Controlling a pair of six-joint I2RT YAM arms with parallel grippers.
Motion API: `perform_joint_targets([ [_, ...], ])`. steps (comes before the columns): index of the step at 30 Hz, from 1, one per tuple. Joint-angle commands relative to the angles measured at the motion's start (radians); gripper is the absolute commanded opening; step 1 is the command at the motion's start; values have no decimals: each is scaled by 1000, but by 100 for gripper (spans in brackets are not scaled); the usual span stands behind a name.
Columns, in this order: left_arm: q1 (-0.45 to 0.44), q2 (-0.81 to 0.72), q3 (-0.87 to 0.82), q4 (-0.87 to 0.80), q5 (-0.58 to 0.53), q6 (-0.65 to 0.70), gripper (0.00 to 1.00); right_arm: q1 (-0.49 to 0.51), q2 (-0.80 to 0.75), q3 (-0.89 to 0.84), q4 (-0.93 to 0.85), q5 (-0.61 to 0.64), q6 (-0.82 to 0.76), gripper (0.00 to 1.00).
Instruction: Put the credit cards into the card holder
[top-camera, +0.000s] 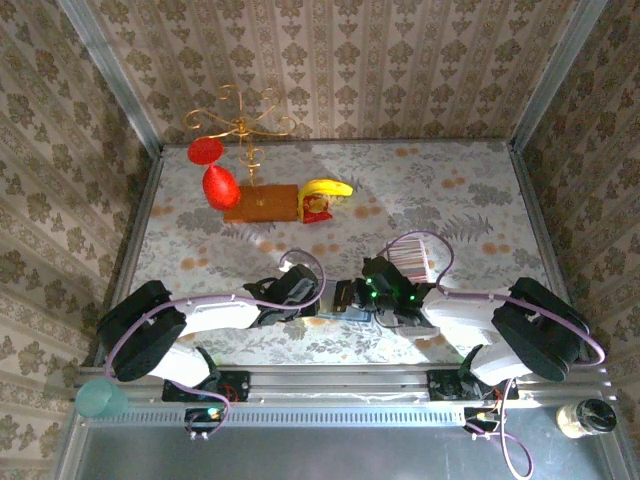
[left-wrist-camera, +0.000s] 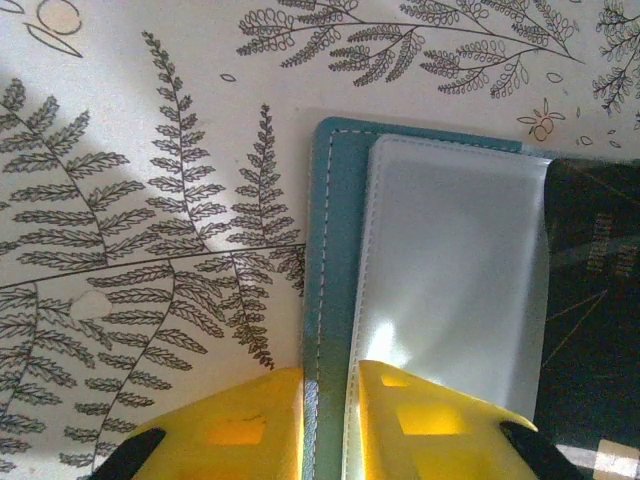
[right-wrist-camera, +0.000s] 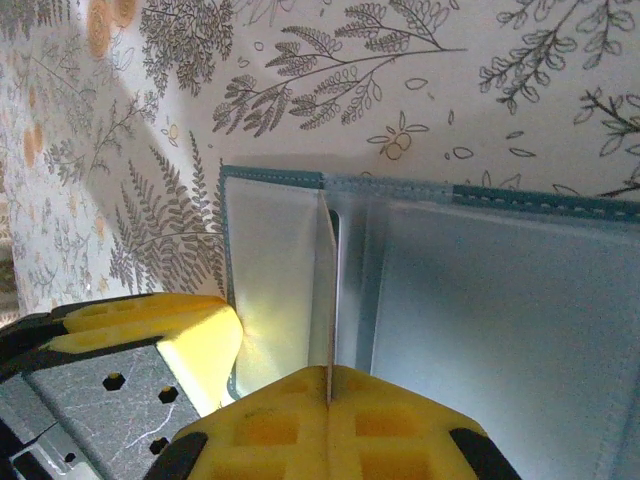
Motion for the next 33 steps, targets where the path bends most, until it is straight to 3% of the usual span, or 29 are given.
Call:
perform_joint_targets([
  [1,-21,49,-49,-69,53,-19,21,12,-8,-27,-20,-14,37,0],
  [14,-24,43,-52,-75,49,-25,22,19,20,-22,27,-55,71,0],
  [26,-26,28,-57,-89,40,-28,22,31,-21,21,-114,11,81,0],
  [33,-27,26,-57,-87,38,-28,22,39,3,30,-84,-1,97,0],
])
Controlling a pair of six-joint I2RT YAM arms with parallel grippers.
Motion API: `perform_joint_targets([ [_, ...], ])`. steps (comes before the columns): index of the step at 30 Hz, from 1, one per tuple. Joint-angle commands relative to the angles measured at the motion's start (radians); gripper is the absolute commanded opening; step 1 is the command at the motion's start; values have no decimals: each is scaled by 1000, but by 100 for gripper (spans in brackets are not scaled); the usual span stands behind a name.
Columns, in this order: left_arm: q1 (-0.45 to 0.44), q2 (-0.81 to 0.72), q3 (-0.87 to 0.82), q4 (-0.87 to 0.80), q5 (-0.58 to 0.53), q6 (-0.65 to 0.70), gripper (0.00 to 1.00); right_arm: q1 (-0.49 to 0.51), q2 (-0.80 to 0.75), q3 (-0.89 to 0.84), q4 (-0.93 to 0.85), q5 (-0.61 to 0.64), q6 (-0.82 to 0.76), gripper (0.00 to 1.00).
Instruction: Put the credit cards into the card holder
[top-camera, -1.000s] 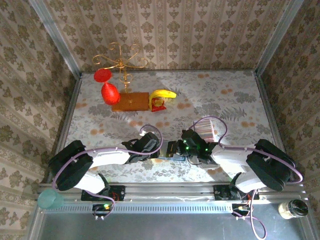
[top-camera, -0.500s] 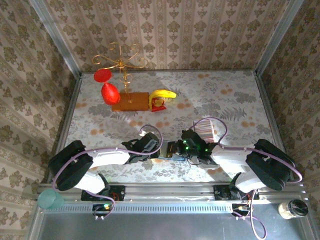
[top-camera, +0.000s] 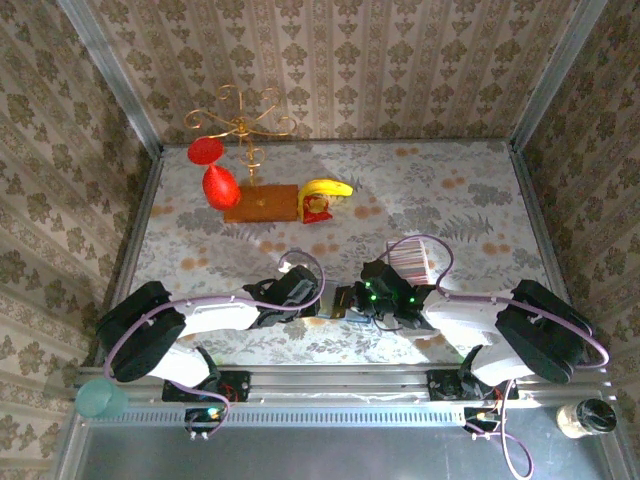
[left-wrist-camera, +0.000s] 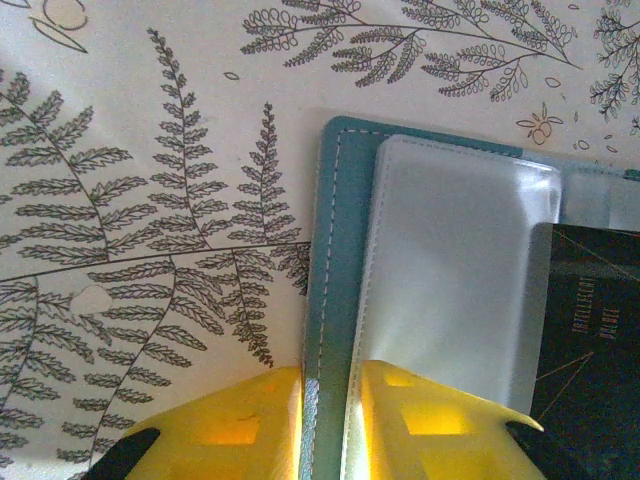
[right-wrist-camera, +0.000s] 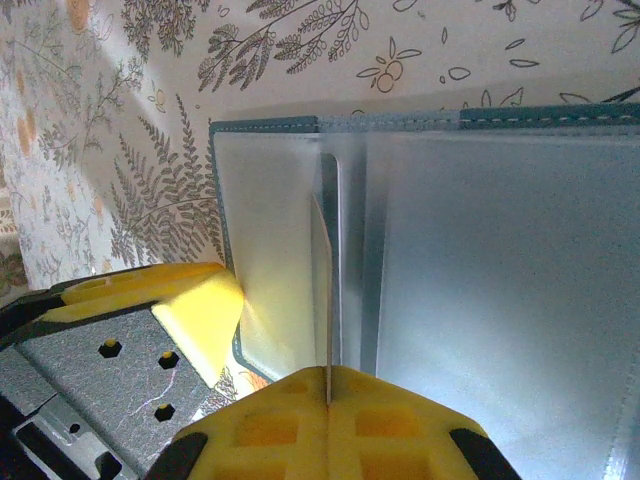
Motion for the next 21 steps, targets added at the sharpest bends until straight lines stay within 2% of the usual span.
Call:
perform_joint_targets([
  [1,-20,38,-47,-96,49,-8,22,12,24,21,-22,16,21,0],
  [13,-24,27,-52,-105,50,-5,22,-18,48,34,24,37,-73,0],
  [21,-25,20,-53,-108,44,-5,22,-36,113,32,88,13,-72,0],
])
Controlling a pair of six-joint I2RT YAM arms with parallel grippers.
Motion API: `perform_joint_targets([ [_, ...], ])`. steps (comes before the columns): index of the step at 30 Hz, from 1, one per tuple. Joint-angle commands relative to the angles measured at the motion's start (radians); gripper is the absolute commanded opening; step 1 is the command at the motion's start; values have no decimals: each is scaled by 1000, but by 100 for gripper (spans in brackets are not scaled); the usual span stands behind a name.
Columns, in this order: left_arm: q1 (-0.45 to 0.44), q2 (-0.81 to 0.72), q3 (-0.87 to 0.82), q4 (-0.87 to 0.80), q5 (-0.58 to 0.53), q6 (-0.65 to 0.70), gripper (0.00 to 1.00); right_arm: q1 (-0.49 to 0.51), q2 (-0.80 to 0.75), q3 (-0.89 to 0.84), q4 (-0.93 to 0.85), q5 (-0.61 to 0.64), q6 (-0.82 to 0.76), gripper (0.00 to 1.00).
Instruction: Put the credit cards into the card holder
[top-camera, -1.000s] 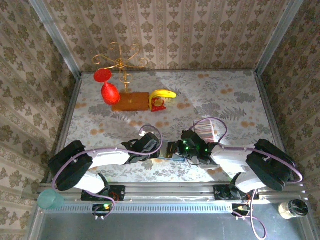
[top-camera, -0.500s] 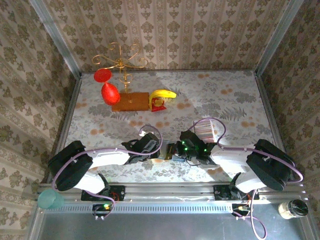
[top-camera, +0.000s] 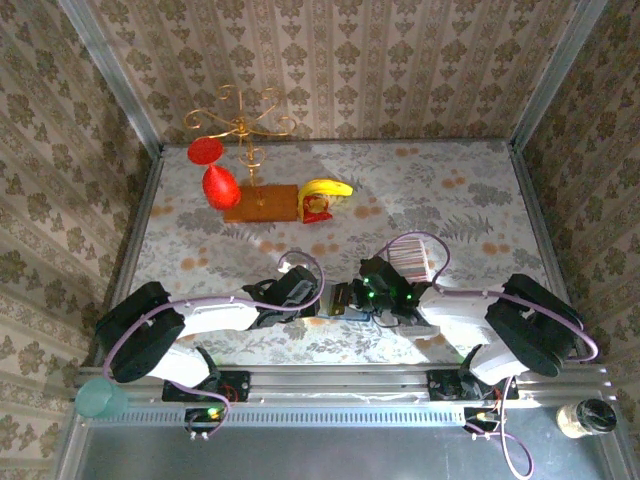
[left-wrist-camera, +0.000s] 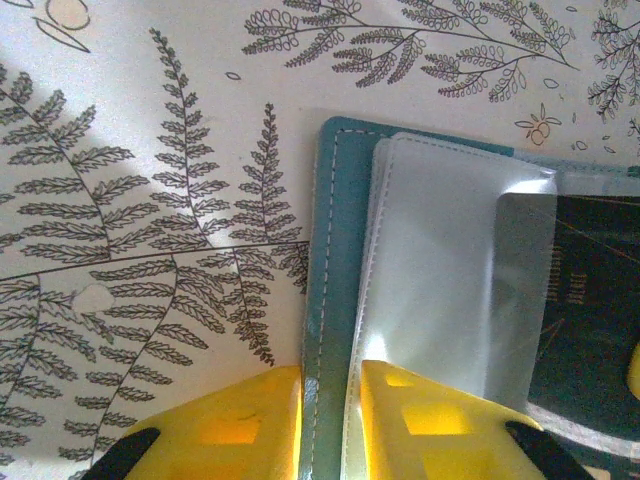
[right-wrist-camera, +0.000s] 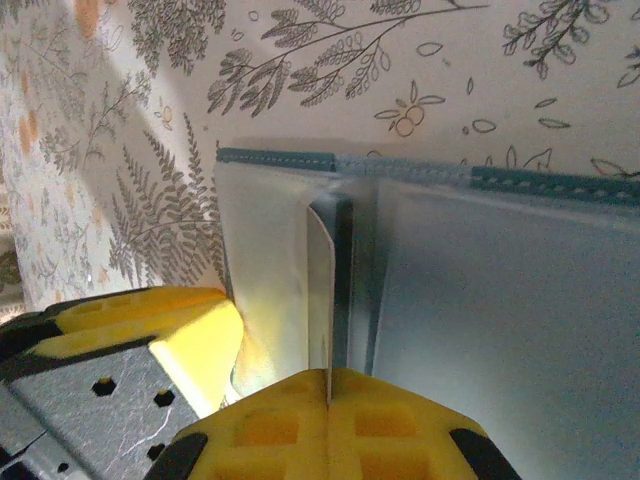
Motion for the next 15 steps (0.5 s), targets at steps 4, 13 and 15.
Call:
perform_joint_targets([
  [4,-23,20,-52,-117,46,-7,22,-12,59,11,36,24,-15,0],
  [13,-23,-23,-70,-133,33,-10,24,-53,3,18,-35,-17,-68,0],
  [15,-23,-28,-70,-131,32,-10,24,-44,54,13,38,-52,-36,0],
])
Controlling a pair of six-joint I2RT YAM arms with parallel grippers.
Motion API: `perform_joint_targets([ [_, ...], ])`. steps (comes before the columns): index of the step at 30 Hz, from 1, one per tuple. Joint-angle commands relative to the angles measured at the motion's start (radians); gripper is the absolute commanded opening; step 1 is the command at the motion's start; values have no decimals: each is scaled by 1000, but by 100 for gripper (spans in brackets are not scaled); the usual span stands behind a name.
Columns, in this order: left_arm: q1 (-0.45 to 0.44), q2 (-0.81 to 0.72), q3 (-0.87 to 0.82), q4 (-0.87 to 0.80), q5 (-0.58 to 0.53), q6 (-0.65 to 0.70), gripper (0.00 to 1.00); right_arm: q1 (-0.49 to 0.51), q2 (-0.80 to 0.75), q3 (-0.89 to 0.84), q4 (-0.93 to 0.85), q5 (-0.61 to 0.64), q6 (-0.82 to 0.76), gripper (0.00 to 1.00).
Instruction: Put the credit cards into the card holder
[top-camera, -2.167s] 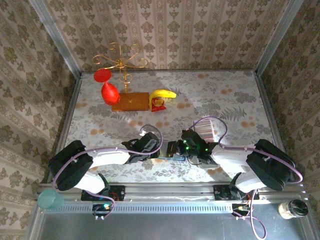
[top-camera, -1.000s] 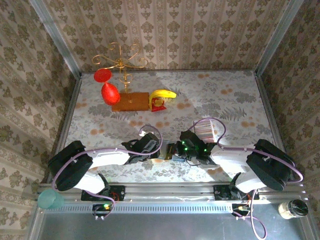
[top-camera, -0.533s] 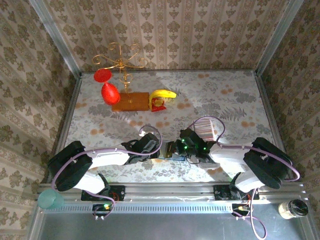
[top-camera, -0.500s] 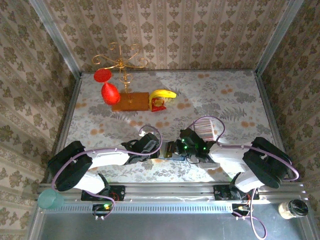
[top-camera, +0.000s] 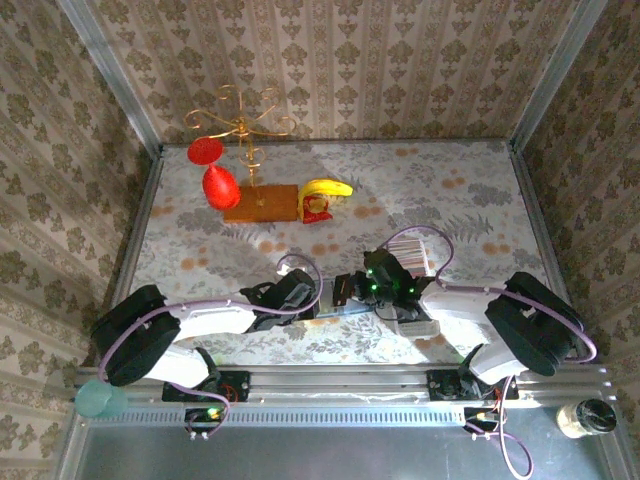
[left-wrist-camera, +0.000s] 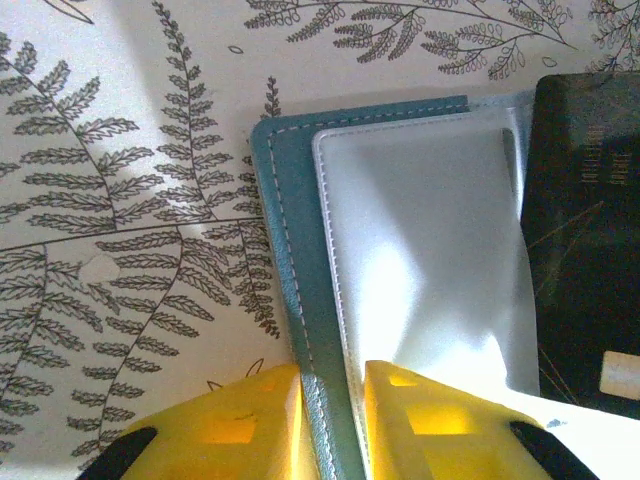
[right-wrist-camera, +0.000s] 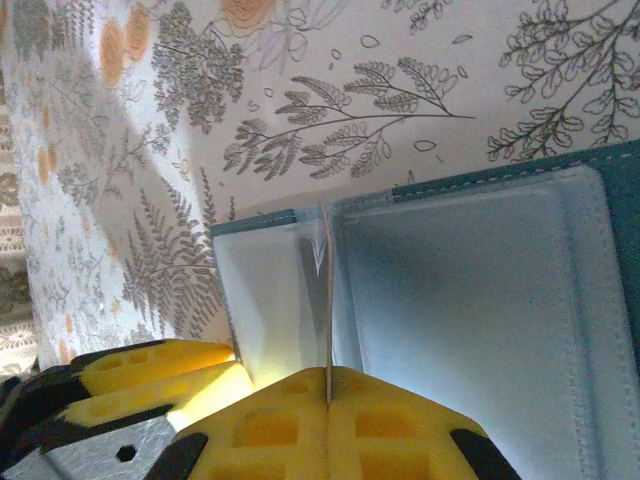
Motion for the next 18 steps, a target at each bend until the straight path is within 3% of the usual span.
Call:
perform_joint_targets([
  [1,-11,3,-44,-133,31,-12,24,14,75,-13,84,-44,28,0],
  [8,-12,-11,-53,-135,27,-16,24,29,127,12,117,-85,32,0],
  [18,-12,-5,-55,-134,25,-14,25,30,-4,21,-128,-77,-36,0],
])
